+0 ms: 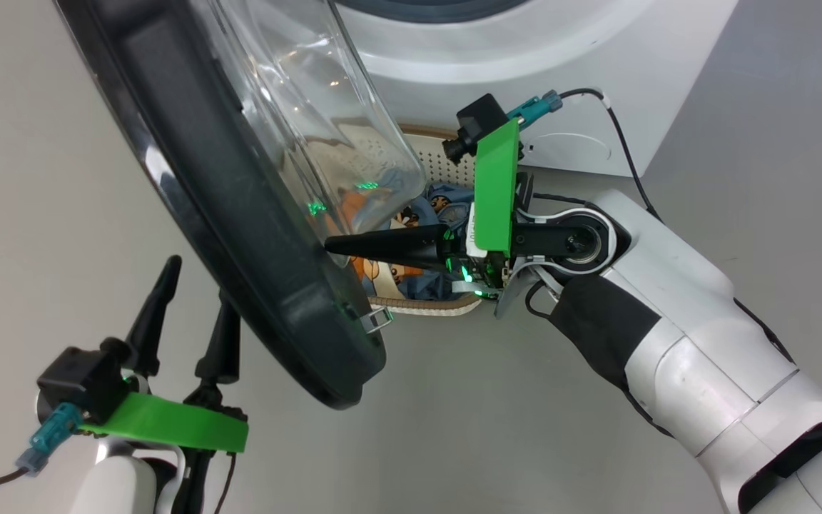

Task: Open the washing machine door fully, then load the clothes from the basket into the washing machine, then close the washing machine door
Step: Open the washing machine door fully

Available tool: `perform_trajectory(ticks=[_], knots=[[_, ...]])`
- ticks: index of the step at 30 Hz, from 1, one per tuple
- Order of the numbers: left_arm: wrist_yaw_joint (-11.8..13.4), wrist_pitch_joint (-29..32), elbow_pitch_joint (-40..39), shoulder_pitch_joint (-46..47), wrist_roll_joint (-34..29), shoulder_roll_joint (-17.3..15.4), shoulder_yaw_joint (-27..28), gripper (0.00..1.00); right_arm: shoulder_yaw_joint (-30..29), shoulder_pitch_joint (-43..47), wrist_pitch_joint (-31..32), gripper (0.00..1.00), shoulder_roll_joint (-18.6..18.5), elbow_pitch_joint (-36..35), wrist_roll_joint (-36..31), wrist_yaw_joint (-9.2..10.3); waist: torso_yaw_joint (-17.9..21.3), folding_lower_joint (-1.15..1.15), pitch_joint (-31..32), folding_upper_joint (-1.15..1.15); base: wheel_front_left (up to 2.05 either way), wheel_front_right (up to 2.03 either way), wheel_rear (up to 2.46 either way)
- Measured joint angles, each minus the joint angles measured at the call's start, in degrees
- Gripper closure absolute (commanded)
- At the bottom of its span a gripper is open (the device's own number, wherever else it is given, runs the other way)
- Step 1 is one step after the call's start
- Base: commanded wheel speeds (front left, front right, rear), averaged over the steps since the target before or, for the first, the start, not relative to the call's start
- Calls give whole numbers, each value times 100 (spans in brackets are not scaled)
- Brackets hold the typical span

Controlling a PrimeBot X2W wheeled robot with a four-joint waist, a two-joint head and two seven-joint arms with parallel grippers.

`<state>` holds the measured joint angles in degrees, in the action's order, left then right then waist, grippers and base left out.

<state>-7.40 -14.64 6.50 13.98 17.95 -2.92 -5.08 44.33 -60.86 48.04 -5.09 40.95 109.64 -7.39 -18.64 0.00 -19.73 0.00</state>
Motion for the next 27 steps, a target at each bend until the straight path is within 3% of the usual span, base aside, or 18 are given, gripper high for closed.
perform_trajectory(ticks=[16, 27], knots=[[0, 0, 70, -269, -59, -99, 364, 0, -65, 749, -559, 100, -489, -486, 490, 0, 408, 0, 431, 0, 0, 0, 0], [0, 0, 59, -818, -212, -168, 773, 0, -146, 1756, -1081, 100, -820, -1074, 844, 0, 755, -1, 994, 0, 0, 0, 0]])
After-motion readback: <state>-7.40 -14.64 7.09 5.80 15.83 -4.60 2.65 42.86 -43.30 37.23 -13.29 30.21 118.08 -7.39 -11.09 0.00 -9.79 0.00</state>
